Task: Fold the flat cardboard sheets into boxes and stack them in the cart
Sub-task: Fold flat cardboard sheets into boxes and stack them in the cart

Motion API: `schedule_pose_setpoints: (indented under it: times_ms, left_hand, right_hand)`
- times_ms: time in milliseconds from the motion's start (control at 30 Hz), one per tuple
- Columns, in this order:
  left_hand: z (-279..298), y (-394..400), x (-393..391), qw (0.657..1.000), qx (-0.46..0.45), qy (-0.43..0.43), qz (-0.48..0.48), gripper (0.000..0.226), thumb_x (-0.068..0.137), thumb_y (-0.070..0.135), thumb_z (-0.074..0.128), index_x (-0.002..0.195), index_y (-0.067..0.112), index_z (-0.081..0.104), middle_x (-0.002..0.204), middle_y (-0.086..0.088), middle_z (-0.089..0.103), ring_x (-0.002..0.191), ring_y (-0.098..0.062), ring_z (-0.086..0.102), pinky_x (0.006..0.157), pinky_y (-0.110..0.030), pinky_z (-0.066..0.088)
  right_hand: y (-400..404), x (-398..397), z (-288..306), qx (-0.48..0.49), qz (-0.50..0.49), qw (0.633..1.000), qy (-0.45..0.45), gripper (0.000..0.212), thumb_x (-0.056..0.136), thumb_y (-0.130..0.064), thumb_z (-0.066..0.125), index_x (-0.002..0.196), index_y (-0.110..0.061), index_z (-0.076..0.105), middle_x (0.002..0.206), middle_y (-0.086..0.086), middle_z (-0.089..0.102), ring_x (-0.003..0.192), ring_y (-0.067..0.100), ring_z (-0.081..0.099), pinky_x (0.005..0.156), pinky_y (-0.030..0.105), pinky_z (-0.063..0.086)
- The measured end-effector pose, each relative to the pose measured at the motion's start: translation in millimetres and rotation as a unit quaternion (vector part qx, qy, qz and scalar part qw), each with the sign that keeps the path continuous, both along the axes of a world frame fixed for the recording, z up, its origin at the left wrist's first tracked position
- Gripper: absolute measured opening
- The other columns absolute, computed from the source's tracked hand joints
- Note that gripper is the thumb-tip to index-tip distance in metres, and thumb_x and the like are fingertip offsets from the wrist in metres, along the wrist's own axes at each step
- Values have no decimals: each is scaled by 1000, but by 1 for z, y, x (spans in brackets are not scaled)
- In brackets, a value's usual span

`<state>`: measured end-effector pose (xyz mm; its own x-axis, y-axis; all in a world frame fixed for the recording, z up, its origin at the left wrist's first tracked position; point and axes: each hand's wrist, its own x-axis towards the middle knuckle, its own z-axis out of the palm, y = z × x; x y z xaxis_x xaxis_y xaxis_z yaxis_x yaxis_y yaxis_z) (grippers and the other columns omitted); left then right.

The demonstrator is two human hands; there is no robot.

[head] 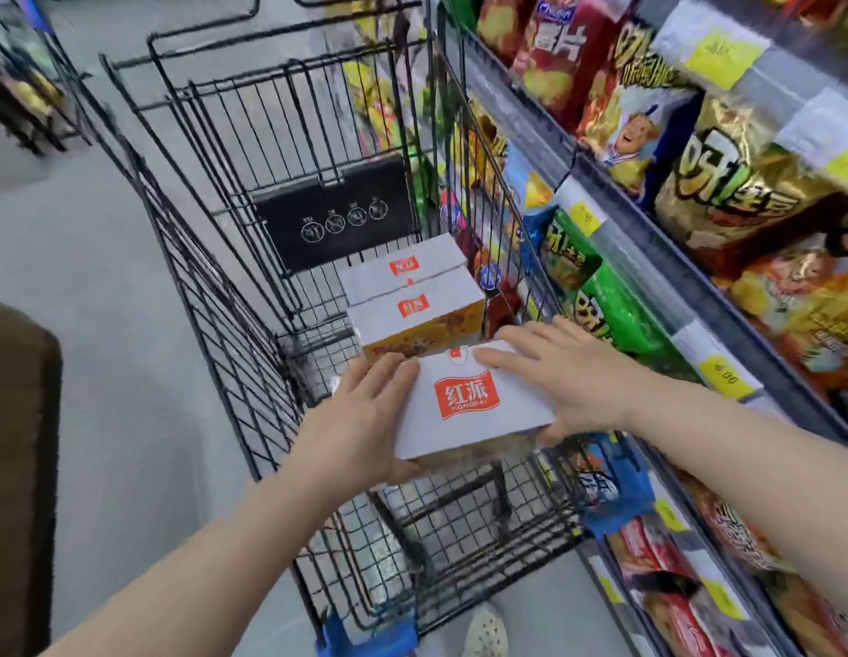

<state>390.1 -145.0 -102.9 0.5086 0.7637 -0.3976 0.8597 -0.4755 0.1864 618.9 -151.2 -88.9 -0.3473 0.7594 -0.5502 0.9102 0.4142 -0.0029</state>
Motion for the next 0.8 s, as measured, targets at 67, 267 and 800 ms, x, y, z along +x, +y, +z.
schedule_pose_setpoints:
  times_ms: [67, 267, 800]
  left_hand:
    - [-12, 24, -2, 1000, -11, -11, -6, 99, 73, 57, 60, 143, 25, -2, 151, 8, 6, 139, -18, 4, 105, -39, 37]
    - [-68, 80, -3, 999, -40, 2, -6, 99, 74, 51, 64, 142, 28, -5, 152, 6, 3, 140, -23, 6, 112, -53, 20]
    - [-172, 148, 25, 994, -106, 23, 21, 91, 81, 39, 60, 143, 24, -4, 152, 2, 4, 139, -24, 5, 113, -44, 21]
  right_hand:
    - [21, -6, -11, -16, -9, 1000, -5, 102, 76, -45, 66, 144, -33, -10, 153, -1, -3, 142, 22, 2, 115, 46, 1]
    - [74, -17, -50, -44, -43, 998, -16, 95, 81, -31, 65, 144, -33, -7, 154, 2, -5, 143, 25, -4, 114, 52, 0]
    - [154, 0, -176, -81, -54, 995, -19, 99, 80, 8, 54, 144, -33, -10, 154, 2, -15, 142, 27, -17, 112, 56, -4]
